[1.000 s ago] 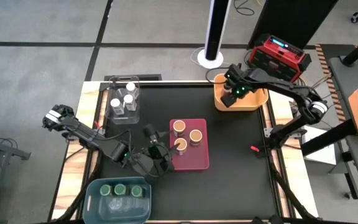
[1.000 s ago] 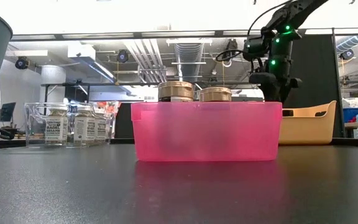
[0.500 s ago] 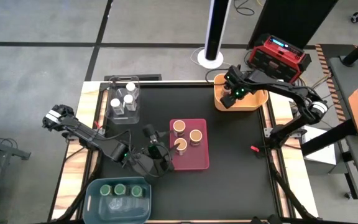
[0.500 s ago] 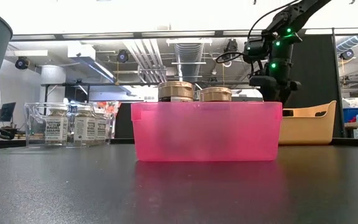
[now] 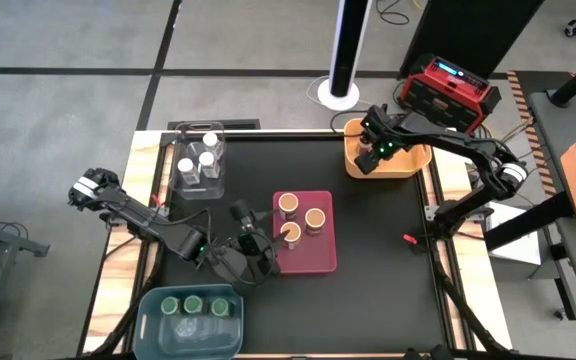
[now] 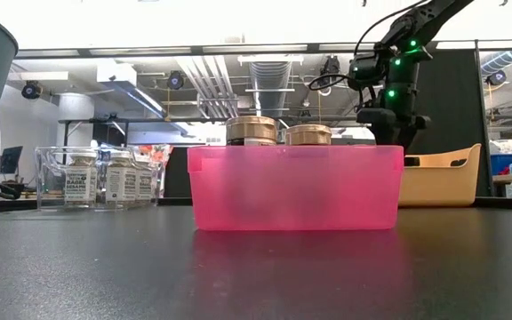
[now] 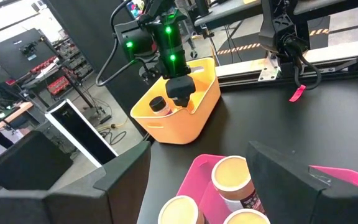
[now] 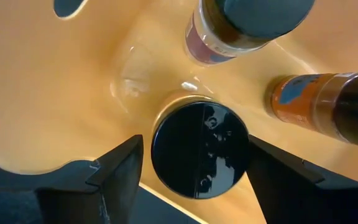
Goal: Sort spices by type
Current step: Put the orange seasoning bottle into the yellow bin, then return to Home Position
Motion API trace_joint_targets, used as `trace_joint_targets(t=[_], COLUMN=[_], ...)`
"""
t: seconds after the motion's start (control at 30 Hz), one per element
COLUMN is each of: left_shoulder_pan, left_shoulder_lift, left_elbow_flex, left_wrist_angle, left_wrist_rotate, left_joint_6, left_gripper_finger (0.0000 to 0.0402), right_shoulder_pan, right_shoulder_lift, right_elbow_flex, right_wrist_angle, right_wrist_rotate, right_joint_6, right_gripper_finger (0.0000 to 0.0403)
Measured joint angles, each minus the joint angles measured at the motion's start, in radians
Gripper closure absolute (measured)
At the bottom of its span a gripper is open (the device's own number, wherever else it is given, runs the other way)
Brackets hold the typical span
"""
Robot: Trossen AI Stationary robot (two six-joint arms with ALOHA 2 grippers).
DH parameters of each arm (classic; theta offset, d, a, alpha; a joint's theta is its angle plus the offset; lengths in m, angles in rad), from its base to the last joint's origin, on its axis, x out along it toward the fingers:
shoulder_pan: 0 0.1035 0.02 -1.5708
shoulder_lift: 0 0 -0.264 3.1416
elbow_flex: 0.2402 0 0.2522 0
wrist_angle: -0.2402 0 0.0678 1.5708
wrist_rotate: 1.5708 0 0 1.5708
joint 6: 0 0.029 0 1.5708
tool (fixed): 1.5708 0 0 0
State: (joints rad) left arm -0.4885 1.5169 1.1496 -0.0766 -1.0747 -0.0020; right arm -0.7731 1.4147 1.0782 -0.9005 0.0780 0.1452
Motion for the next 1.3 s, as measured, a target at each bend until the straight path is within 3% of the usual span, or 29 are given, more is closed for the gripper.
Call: trace_joint_targets(t=[0.43,0.67,0.8,1.03,1.1,1.3], left_shoulder_pan=[0.000,0.000,0.000,0.000,0.000,0.000], left_shoulder_lift=[0.000,0.000,0.000,0.001,0.002,0.003], left_elbow_flex=[0.000,0.000,0.000,0.000,0.000,0.000], left_wrist_angle=[0.000,0.000,0.000,0.000,0.002,0.013], left_wrist_rotate=[0.000,0.000,0.001,0.047,0.083,0.143], left_joint_6=[0.000,0.016,-0.001,-0.075,-0.106,-0.122], left_gripper_finger=[0.0153,0.0153,0.0153,0.0153,0.0153,0.0153], right_shoulder_pan=[0.000,0.066,0.206,0.566,0.664,0.898], right_shoulder_lift=[-0.032,-0.181,-0.312,-0.474,-0.486,-0.433], right_elbow_flex=[0.152,0.208,0.175,0.055,0.025,-0.007], right_wrist_angle=[-0.113,-0.113,-0.041,0.263,0.342,0.427], right_wrist_rotate=[0.001,0.004,0.003,0.010,0.063,0.362], right_joint_6=[0.003,0.022,0.061,0.091,0.090,0.082], right_gripper_finger=[0.0158,0.0177,0.0188,0.0207,0.0214,0.0234])
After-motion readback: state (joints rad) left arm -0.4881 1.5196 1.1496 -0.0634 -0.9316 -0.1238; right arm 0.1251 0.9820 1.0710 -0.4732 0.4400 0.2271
